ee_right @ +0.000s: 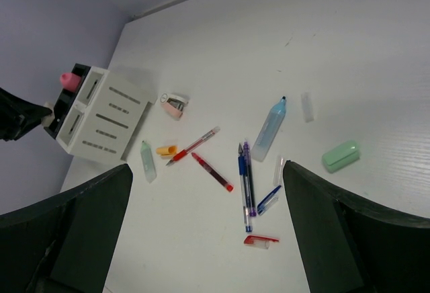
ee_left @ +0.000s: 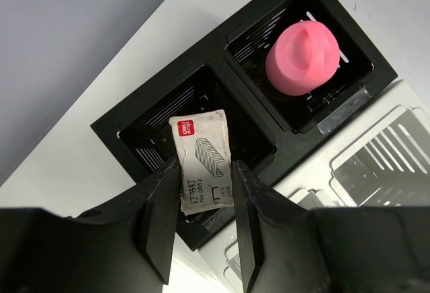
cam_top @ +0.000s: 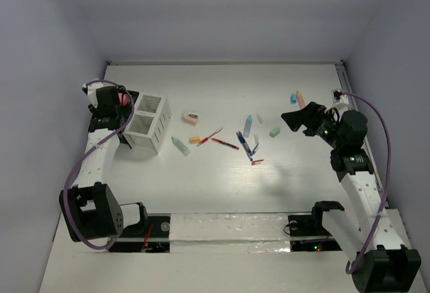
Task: Sort the stationery into containers
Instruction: Place the stapler in the storage box, then pick up the stapler from the center of the board.
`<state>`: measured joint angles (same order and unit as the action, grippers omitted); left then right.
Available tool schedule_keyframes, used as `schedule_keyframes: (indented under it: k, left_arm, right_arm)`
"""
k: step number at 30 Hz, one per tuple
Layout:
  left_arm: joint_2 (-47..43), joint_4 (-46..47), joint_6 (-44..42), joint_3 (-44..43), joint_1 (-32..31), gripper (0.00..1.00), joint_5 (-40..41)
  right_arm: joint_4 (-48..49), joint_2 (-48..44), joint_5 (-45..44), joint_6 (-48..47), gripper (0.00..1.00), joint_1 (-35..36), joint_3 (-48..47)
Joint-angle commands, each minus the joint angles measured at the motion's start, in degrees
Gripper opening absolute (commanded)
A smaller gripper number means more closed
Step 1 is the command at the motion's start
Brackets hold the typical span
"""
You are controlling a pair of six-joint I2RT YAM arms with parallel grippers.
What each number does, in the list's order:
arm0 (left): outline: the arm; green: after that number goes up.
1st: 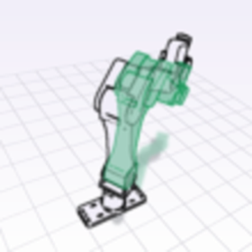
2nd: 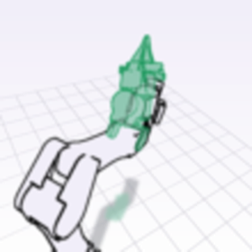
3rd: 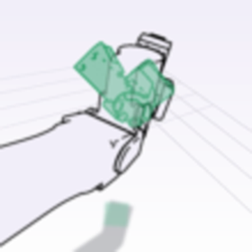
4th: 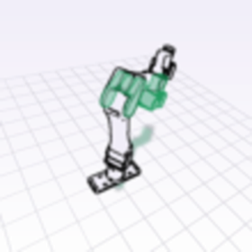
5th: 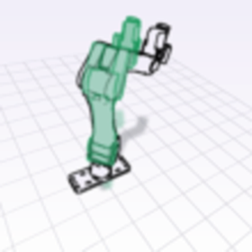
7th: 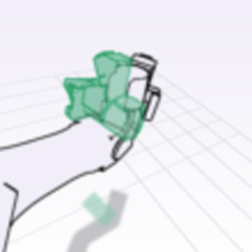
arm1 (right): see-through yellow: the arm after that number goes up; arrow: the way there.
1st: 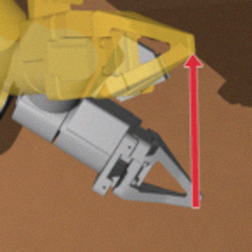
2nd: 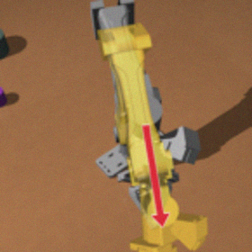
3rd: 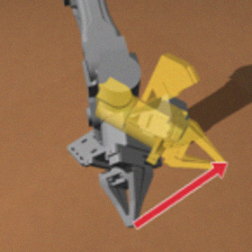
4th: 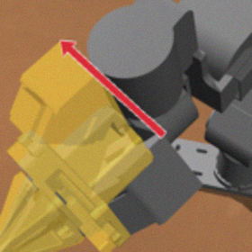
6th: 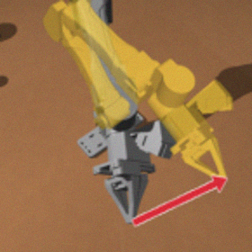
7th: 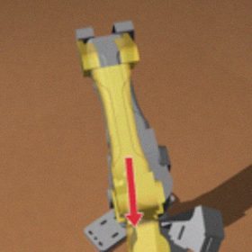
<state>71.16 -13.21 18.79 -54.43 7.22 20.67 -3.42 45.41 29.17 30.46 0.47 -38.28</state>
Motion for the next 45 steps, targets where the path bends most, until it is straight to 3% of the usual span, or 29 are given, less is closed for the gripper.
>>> schedule_keyframes:
  k: [1,3,5,11,15,16,19,22,26,32,36,37,45]
  left_arm:
    - [-0.8,3.0,-0.9,-0.5,0.2,0.36,2.0]
    - [-1.5,3.1,-1.1,-0.8,0.2,0.50,2.2]
    - [-1.9,3.2,-0.9,-0.9,0.2,0.57,2.3]
    - [-4.3,3.2,-0.2,-1.5,-0.3,0.59,-1.3]
    - [-6.7,2.8,1.3,-2.3,-12.7,0.59,1.5]
    - [-6.5,1.9,3.0,-3.3,-18.9,0.59,2.4]
    - [-4.4,1.8,6.3,-4.2,-29.4,0.60,3.3]
    - [0.6,3.0,10.8,-4.6,-38.3,0.61,5.1]
    - [7.6,5.6,13.6,-6.0,-45.0,0.66,6.8]
    - [19.6,10.6,17.9,-7.3,-45.5,0.79,10.4]
    - [26.1,11.4,18.7,-10.3,-45.0,0.80,13.4]
    - [28.8,12.8,19.8,-11.0,-42.4,0.81,12.8]
    - [33.7,15.1,20.1,-12.2,-38.6,0.84,11.3]
  right_arm:
    - [1.8,-0.7,1.2,-0.1,1.00,0.3,-0.7]
    - [1.8,-0.8,1.1,-0.1,1.00,0.3,-0.7]
    - [1.9,-0.7,1.2,0.0,1.00,0.3,-0.7]
    - [2.1,-0.5,1.2,0.0,1.00,0.3,-0.6]
    - [2.2,-0.4,1.2,0.0,1.00,0.3,-0.6]
    - [2.2,-0.1,1.1,0.0,1.00,0.3,-0.6]
    - [2.3,0.2,1.2,0.0,1.00,0.3,-0.6]
    - [2.2,0.6,1.2,-0.1,1.00,0.3,-0.6]
    - [2.3,0.6,1.2,-0.2,1.00,0.3,-0.6]
    - [2.4,0.5,1.4,-0.1,1.00,0.3,-0.6]
    - [2.5,0.6,2.1,0.1,1.00,0.3,-0.5]
    - [2.6,0.5,2.4,0.1,1.00,0.3,-0.5]
    - [2.8,1.0,3.4,0.4,1.00,0.3,-0.5]
